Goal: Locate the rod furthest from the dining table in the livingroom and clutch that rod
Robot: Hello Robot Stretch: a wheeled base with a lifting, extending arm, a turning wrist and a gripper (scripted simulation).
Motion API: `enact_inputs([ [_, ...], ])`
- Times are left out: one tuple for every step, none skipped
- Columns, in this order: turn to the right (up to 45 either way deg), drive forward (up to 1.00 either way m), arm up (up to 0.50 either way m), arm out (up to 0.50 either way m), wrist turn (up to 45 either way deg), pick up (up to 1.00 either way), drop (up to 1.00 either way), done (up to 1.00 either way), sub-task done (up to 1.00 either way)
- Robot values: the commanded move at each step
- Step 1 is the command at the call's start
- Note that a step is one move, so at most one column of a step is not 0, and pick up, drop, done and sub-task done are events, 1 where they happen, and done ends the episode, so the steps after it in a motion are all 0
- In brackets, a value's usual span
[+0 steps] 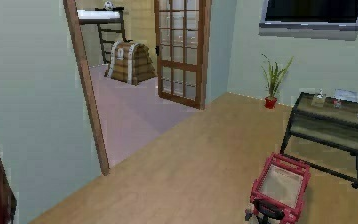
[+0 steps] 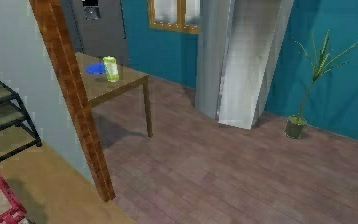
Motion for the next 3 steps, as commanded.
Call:
enact_inputs([
  [-3.0,0.0,0.0,0.0,0.0,0.0,0.0,0.0,0.0],
  [0.0,0.4,0.0,0.0,0.0,0.0,0.0,0.0,0.0],
  [12.0,0.0,0.0,0.0,0.0,0.0,0.0,0.0,0.0],
])
